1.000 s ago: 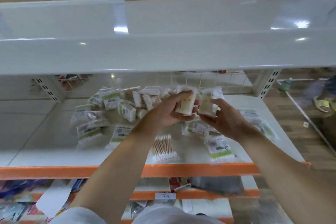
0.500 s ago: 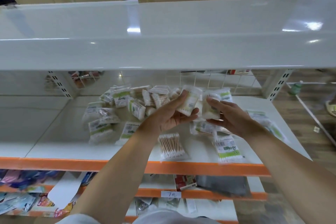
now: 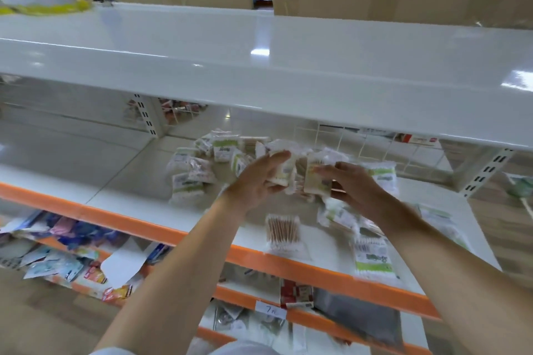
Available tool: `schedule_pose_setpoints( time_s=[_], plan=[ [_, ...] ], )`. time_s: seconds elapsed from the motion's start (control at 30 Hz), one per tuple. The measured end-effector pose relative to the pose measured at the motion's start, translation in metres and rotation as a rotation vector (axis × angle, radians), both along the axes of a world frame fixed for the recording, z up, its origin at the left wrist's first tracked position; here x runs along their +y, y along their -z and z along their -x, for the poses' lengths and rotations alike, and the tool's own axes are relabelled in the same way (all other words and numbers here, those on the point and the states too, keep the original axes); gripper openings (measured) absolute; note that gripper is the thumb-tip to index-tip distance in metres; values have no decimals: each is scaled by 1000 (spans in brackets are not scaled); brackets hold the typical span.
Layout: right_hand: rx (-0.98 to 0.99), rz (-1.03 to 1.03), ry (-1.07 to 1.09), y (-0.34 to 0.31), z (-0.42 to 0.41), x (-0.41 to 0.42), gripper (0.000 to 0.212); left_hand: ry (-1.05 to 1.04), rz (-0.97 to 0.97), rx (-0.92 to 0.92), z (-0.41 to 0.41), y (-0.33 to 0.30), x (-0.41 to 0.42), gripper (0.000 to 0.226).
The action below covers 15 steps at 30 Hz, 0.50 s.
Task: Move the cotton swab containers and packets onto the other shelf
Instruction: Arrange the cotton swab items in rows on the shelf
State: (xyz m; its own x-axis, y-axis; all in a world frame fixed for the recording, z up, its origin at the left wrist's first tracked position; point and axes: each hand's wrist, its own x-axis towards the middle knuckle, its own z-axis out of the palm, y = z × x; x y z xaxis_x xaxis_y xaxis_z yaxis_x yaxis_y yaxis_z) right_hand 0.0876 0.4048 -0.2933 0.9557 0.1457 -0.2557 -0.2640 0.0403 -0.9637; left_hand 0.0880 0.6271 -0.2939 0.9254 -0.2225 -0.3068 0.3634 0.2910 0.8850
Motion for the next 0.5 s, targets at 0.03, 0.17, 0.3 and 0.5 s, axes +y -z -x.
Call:
schedule_pose_setpoints(
  time_s=[0.03,0.17,0.3,0.5],
  plan=[
    [4,4,-26,-1,-1,4,17,-28,-25,-4,3,0,4,38],
    [-16,70,-105,-8,-4,21,32,-127,-135,-11,21,-5,18,26],
    [-74,151,-134,-10,-1,43,18,-287,-224,22,41,-9,36,25],
    [-158,181,-258,-8,10,83,17,-504,-315,-14,82,-4,65,69]
  ],
)
